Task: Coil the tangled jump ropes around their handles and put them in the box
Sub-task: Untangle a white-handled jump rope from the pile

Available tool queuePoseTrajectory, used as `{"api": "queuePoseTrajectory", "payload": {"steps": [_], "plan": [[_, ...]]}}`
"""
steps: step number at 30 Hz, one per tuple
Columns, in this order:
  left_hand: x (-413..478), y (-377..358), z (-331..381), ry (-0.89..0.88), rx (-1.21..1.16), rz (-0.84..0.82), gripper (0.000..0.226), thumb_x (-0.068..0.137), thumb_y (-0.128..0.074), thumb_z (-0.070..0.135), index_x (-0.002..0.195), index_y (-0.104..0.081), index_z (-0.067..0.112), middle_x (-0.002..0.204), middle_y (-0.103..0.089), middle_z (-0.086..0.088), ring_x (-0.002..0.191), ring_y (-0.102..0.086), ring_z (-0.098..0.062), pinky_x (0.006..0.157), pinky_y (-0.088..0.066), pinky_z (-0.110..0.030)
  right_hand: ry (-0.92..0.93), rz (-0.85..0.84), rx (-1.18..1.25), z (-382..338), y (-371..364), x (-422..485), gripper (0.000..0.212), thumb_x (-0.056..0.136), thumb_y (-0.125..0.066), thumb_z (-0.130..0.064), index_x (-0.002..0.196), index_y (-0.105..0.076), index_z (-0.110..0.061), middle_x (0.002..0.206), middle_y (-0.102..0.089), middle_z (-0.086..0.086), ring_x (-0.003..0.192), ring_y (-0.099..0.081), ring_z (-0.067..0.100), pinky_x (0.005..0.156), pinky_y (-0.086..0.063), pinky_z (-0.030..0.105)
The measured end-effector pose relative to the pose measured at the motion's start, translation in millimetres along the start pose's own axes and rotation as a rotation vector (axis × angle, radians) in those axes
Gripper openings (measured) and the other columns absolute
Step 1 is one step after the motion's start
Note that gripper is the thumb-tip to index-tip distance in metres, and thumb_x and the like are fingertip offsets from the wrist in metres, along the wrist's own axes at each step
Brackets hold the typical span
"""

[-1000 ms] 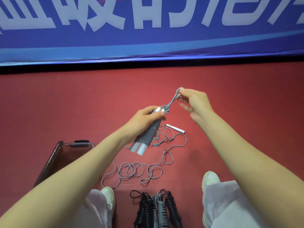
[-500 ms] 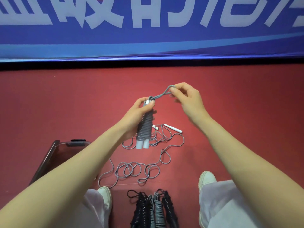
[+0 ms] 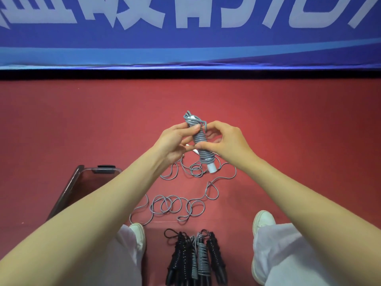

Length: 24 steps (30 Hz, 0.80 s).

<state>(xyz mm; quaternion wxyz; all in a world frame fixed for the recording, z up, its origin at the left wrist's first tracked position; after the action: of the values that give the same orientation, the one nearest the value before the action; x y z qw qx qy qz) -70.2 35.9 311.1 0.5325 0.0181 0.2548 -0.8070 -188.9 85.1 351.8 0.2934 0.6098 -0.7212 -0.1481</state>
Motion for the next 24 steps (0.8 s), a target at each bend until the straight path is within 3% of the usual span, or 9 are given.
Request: {"api": "queuePoseTrajectory", "payload": {"steps": [4, 6, 8, 10, 13, 15, 18, 22, 24], "plan": [[0, 7, -6, -0.049, 0.095, 0.084, 0.034, 0.082, -0.071, 0.001, 0.114, -0.059, 0.004, 0.095, -0.071, -0.002, 0.084, -0.069, -0.012, 0.08, -0.057, -0.034, -0.132, 0.021, 0.092, 10, -5, -5, 0.031, 0.071, -0.083, -0.013, 0.096, -0.066, -0.011, 0.088, -0.07, 0.001, 0.079, -0.066, 0.013, 0.072, -0.049, 0.012], [-3, 5, -9, -0.051, 0.121, 0.047, 0.022, 0.085, -0.066, -0.002, 0.106, -0.062, 0.006, 0.092, -0.071, -0.001, 0.087, -0.067, -0.013, 0.086, -0.054, -0.032, -0.234, 0.046, 0.199, 23, -7, -7, 0.027, 0.074, -0.079, -0.007, 0.097, -0.066, -0.013, 0.09, -0.07, 0.003, 0.079, -0.067, 0.013, 0.078, -0.054, 0.023], [-5, 8, -15, -0.04, 0.126, 0.026, 0.026, 0.087, -0.056, -0.012, 0.107, -0.061, 0.004, 0.098, -0.068, -0.006, 0.093, -0.065, -0.016, 0.088, -0.053, -0.027, -0.341, 0.058, 0.389, 35, -12, -12, 0.024, 0.079, -0.073, 0.0, 0.096, -0.064, -0.014, 0.095, -0.069, 0.009, 0.083, -0.066, 0.018, 0.08, -0.056, 0.032], [-10, 16, -29, -0.017, 0.161, 0.027, 0.033, 0.086, -0.052, -0.019, 0.115, -0.057, -0.003, 0.102, -0.063, -0.013, 0.094, -0.063, -0.018, 0.084, -0.054, -0.02, -0.424, 0.017, 0.521, 46, -25, -22, 0.024, 0.083, -0.065, 0.005, 0.097, -0.061, -0.014, 0.094, -0.068, 0.006, 0.079, -0.065, 0.013, 0.071, -0.055, 0.024], [-19, 35, -69, 0.08, 0.211, 0.088, 0.03, 0.083, -0.058, -0.017, 0.111, -0.059, -0.005, 0.084, -0.066, -0.009, 0.077, -0.062, -0.016, 0.065, -0.054, -0.013, -0.548, -0.128, 0.512, 64, -53, -45, 0.028, 0.084, -0.063, 0.007, 0.106, -0.058, -0.009, 0.092, -0.066, 0.005, 0.077, -0.063, 0.012, 0.064, -0.053, 0.02], [-22, 46, -103, 0.14, 0.2, 0.119, 0.026, 0.081, -0.062, -0.014, 0.104, -0.063, -0.002, 0.078, -0.069, -0.005, 0.075, -0.063, -0.015, 0.065, -0.055, -0.016, -0.637, -0.202, 0.498, 87, -70, -65, 0.034, 0.081, -0.068, 0.006, 0.111, -0.057, -0.007, 0.096, -0.067, 0.005, 0.08, -0.064, 0.013, 0.066, -0.054, 0.02], [-23, 57, -160, 0.224, 0.21, 0.129, 0.036, 0.082, -0.064, -0.009, 0.116, -0.064, 0.002, 0.097, -0.07, -0.005, 0.086, -0.066, -0.015, 0.087, -0.053, -0.032, -0.766, -0.195, 0.495, 128, -88, -96, 0.043, 0.078, -0.072, 0.004, 0.116, -0.056, -0.004, 0.105, -0.067, 0.006, 0.092, -0.066, 0.017, 0.077, -0.054, 0.029], [-33, 75, -239, 0.364, 0.141, 0.122, 0.038, 0.091, -0.049, -0.01, 0.127, -0.056, -0.002, 0.113, -0.067, -0.01, 0.089, -0.065, -0.013, 0.076, -0.056, -0.025, -0.926, -0.136, 0.568, 179, -132, -148, 0.037, 0.081, -0.068, 0.007, 0.111, -0.053, -0.009, 0.09, -0.062, 0.0, 0.083, -0.061, 0.015, 0.074, -0.052, 0.03], [-44, 89, -275, 0.449, 0.113, 0.126, 0.033, 0.093, -0.049, -0.007, 0.126, -0.055, -0.005, 0.108, -0.068, -0.012, 0.084, -0.066, -0.013, 0.073, -0.057, -0.021, -1.028, -0.113, 0.591, 203, -161, -181, 0.032, 0.082, -0.066, 0.008, 0.105, -0.053, -0.01, 0.092, -0.063, 0.005, 0.086, -0.061, 0.02, 0.077, -0.054, 0.036]]}}
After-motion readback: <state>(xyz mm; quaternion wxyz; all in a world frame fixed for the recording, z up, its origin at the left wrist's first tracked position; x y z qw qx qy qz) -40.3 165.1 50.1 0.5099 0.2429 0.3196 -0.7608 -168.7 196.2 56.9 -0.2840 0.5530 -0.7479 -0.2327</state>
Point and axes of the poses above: each hand's wrist, its own x-axis towards the middle knuckle, its own y-axis out of the back of the hand, z = x × y, the point moved 8 cm from there along x, towards the middle knuckle
